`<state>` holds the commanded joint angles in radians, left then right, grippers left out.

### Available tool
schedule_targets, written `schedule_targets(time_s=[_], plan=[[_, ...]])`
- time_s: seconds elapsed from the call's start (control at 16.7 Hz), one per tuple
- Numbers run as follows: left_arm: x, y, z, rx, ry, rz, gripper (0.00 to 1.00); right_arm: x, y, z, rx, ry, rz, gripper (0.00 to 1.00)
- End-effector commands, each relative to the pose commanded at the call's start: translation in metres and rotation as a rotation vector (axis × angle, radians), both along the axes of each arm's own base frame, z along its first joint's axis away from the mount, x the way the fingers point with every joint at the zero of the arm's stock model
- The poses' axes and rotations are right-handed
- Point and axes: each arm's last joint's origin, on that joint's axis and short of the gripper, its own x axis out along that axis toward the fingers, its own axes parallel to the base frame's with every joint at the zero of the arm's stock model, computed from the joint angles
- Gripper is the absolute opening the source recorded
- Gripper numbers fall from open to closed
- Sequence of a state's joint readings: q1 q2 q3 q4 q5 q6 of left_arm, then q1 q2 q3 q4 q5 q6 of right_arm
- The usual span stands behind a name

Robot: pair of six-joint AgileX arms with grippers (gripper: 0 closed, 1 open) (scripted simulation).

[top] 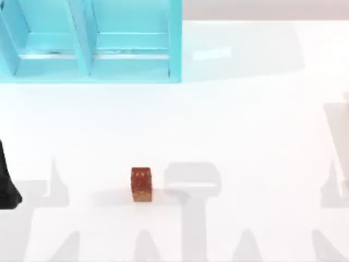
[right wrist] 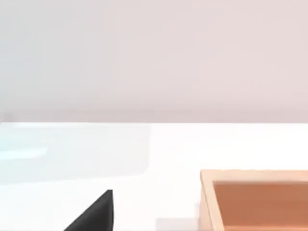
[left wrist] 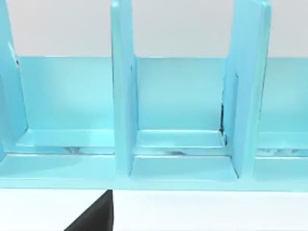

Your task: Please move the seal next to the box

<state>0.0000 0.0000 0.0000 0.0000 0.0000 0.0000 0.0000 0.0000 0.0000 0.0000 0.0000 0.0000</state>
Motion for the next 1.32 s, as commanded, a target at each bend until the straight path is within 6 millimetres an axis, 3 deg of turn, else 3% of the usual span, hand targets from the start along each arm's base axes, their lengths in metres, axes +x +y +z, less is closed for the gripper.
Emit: schedule_targets(time_s=[0.18,0.36,0.72,0.9,1.08,1.32], plan=[[0.0,0.0,0.0,0.0,0.0,0.0,1.0,0.0,0.0,0.001,0.001,0.004,0.001,1.0],[0.0,0.0,0.0,0.0,0.0,0.0,1.0,0.001,0.002,0.016,0.013,0.048,0.016,1.0],[0.0,0.0,0.0,0.0,0.0,0.0,1.0,0.027,0.014,0.085,0.066,0.258,0.076,1.0],[0.0,0.0,0.0,0.0,0.0,0.0,1.0,0.06,0.029,0.124,0.097,0.404,0.116,1.0],[0.0,0.0,0.0,0.0,0.0,0.0,1.0,0.104,0.054,0.155,0.122,0.566,0.154,1.0],[0.0,0.0,0.0,0.0,0.0,0.0,1.0,0.17,0.106,0.172,0.141,0.798,0.19,1.0]])
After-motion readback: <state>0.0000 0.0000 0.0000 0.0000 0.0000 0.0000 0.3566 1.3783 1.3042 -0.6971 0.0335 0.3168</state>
